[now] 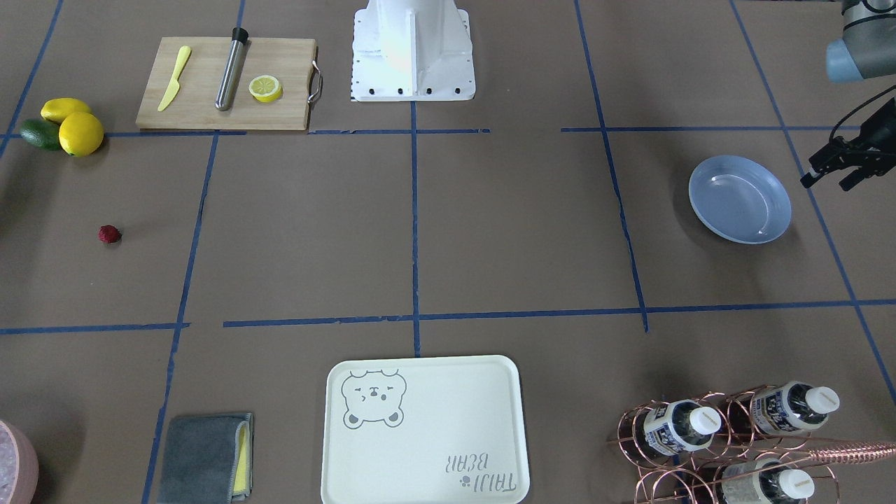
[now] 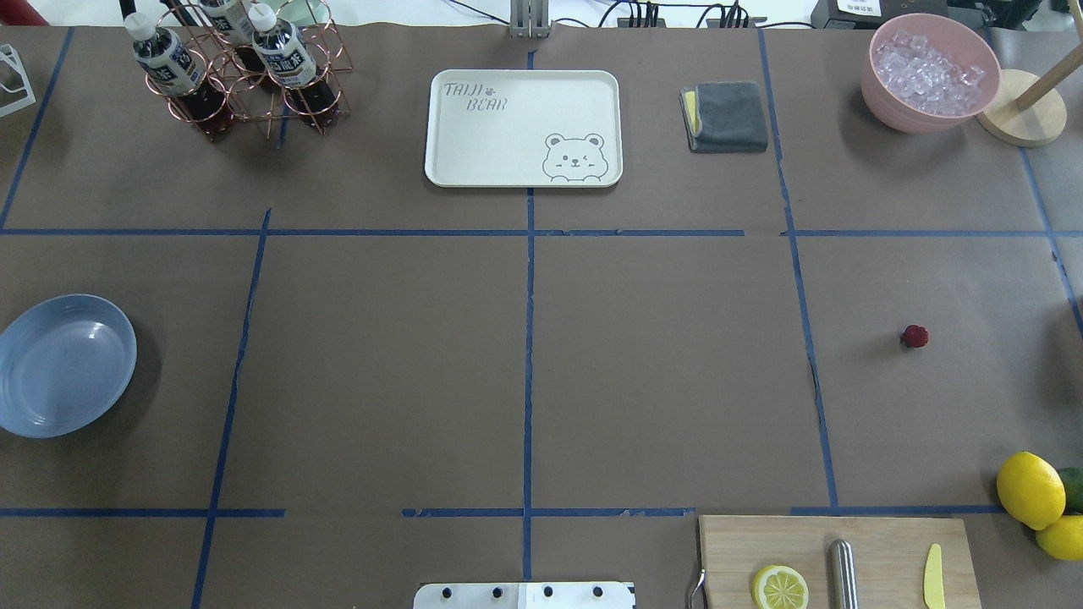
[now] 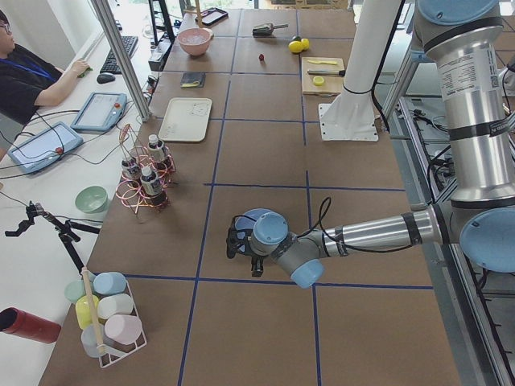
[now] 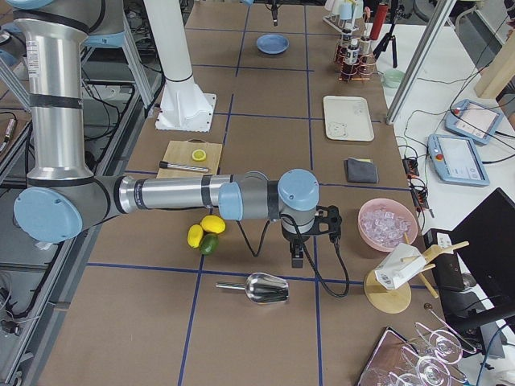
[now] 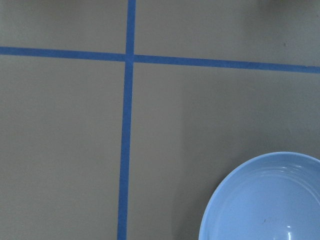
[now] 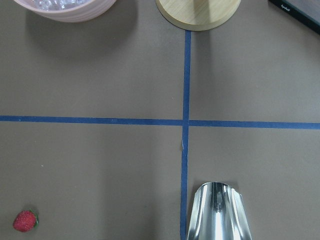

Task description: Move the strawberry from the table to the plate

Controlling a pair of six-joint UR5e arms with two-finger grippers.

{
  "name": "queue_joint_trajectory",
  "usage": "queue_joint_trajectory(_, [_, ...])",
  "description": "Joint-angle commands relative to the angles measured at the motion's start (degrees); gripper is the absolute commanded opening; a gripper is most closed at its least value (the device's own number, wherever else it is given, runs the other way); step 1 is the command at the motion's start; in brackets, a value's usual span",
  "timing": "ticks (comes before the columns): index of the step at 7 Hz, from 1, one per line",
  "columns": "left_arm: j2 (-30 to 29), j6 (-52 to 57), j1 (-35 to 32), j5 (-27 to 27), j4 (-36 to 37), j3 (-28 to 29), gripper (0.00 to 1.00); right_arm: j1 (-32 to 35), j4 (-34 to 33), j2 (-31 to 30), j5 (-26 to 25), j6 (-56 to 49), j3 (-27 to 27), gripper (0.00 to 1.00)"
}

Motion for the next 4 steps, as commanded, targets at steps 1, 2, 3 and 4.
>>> queue_joint_trajectory(1, [-0.37,-6.67,7.16,5.29,-5.20,1.22,0.97,0.00,0.00,0.07,-0.07,0.00,0.12,1.00])
queue_joint_trajectory(2, [-0.45,-6.76,7.43,5.39,-5.38,1.31,0.89,0.00,0.00,0.07,-0.16,0.00,0.04,1.00])
queue_joint_trajectory(3, [-0.45,-6.68,7.61,5.39,-5.38,1.83,0.85,0.00,0.00,0.15,-0.08,0.00,0.12,1.00])
queue_joint_trajectory(4, [-0.45,-6.68,7.70,5.47,-5.30,1.93,0.83,0.00,0.00,0.07,-0.08,0.00,0.04,1.00])
